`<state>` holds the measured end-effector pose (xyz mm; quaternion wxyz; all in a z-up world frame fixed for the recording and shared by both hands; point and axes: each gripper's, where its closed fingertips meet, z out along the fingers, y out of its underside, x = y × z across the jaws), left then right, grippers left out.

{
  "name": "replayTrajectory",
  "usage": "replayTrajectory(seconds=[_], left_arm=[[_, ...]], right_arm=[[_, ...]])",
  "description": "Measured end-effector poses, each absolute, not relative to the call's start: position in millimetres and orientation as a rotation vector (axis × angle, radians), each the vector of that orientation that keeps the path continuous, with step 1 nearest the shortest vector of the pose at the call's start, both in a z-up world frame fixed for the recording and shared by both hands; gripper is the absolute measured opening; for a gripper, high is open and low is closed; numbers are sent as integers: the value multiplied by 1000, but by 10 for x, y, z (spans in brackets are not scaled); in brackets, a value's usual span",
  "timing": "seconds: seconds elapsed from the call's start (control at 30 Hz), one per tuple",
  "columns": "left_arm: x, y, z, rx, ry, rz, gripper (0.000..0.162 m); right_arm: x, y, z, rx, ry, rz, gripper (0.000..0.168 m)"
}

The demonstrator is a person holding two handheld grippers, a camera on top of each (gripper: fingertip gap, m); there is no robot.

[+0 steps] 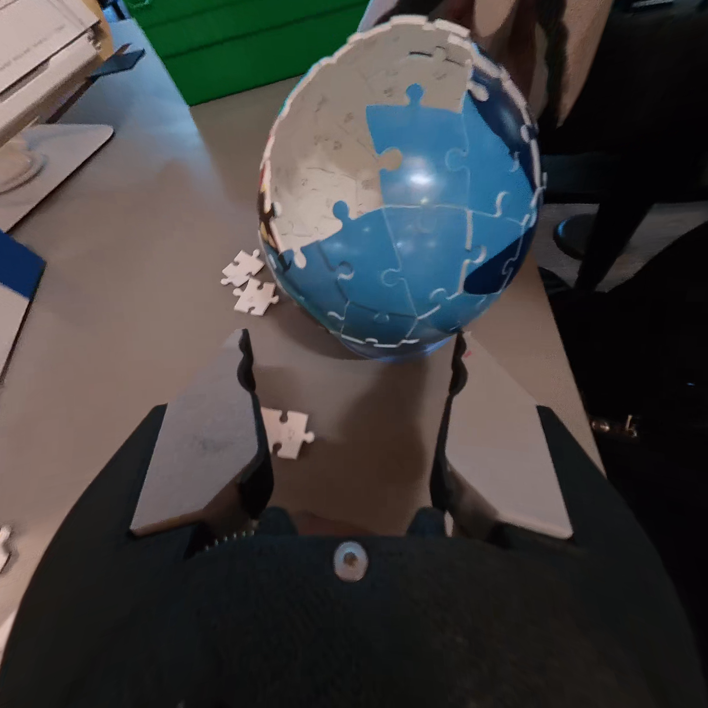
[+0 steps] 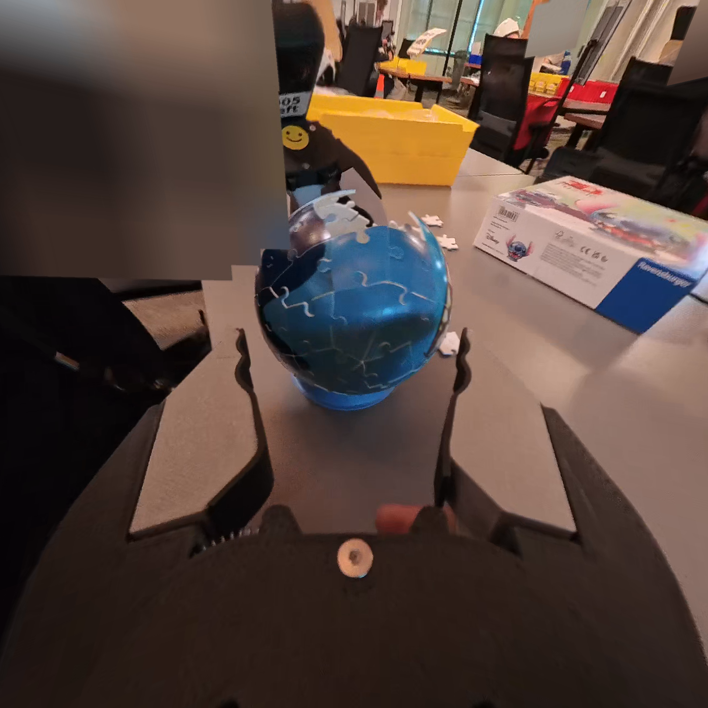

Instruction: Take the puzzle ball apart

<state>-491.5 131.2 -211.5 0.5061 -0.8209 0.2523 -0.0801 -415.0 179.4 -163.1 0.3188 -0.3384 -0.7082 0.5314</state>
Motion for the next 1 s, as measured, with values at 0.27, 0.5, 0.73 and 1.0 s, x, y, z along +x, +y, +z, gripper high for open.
replayTrajectory(seconds=[0.27, 0.5, 0.73, 1.0], left_arm=[[-4717, 1405, -2081, -1886, 755, -178, 101], [-4783, 1359, -1852, -1880, 520, -377, 101], [-4908, 1318, -1963, -1872, 607, -266, 99], [-4826, 1402, -2039, -1886, 706, -255, 99]], right_arm=[[-4359, 1708, -1755, -767, -1950, 1183, 105], [-4474, 1734, -1876, -1107, -1973, 1570, 107], [-4462, 1775, -1821, -1061, -1926, 1538, 105], [-4454, 1758, -1876, -941, -1914, 1257, 107]])
